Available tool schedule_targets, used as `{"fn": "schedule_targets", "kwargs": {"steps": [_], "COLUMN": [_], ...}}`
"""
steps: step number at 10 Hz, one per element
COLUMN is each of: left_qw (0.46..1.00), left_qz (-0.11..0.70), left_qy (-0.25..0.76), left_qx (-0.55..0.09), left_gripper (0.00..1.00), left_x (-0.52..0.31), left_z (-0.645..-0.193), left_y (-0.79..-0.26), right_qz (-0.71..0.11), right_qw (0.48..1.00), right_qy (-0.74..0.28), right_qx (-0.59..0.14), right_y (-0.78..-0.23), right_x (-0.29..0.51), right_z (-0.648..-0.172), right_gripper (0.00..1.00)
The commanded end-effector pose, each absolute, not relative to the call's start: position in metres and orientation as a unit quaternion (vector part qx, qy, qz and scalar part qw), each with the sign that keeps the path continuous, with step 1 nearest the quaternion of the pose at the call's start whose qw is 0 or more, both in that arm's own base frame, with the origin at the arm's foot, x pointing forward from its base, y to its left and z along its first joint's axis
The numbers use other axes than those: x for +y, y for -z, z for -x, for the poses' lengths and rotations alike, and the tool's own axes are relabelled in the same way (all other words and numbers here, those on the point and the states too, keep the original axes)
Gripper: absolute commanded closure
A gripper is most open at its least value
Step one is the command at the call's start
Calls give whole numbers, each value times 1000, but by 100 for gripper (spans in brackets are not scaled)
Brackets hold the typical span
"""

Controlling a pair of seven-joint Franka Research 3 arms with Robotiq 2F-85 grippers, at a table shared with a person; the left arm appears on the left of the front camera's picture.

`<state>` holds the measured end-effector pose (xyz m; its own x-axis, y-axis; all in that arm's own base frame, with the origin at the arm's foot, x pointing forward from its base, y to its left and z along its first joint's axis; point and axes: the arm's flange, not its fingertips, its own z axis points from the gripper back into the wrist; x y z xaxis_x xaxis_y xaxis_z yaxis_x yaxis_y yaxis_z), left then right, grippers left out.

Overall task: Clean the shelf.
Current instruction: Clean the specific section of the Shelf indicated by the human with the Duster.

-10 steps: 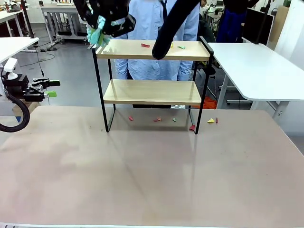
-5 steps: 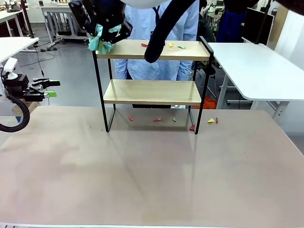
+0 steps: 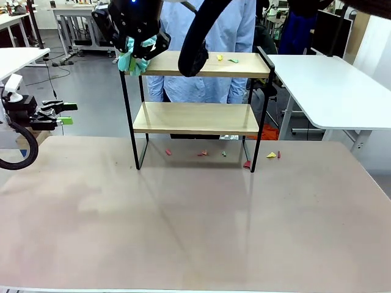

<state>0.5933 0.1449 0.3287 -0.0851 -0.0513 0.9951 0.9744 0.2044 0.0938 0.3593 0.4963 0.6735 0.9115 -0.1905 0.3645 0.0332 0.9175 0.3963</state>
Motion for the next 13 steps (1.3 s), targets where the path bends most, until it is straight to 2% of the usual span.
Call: {"fn": "schedule_targets", "kwargs": {"steps": [1, 4, 6, 9, 13], "left_qw": [536, 536, 536, 536, 536], "left_qz": [411, 411, 411, 411, 411], "left_qy": [481, 481, 481, 481, 481], "left_qx": [-559, -559, -559, -559, -559], "left_gripper": [0, 0, 0, 0, 0], "left_x": [144, 144, 144, 144, 144], "left_z": [-591, -591, -591, -591, -591], "left_y": [-333, -333, -333, -333, -333], "right_qz": [-197, -194, -178, -146, -147], "right_qw": [957, 958, 968, 975, 974], "right_qy": [57, 57, 69, 85, 135], "right_qx": [-204, -202, -161, -141, -109], "right_y": [-672, -673, -668, -655, -655], "right_x": [496, 497, 467, 424, 365], "right_z": [-356, -358, -382, -407, -432], "right_gripper": [87, 87, 87, 87, 87]}}
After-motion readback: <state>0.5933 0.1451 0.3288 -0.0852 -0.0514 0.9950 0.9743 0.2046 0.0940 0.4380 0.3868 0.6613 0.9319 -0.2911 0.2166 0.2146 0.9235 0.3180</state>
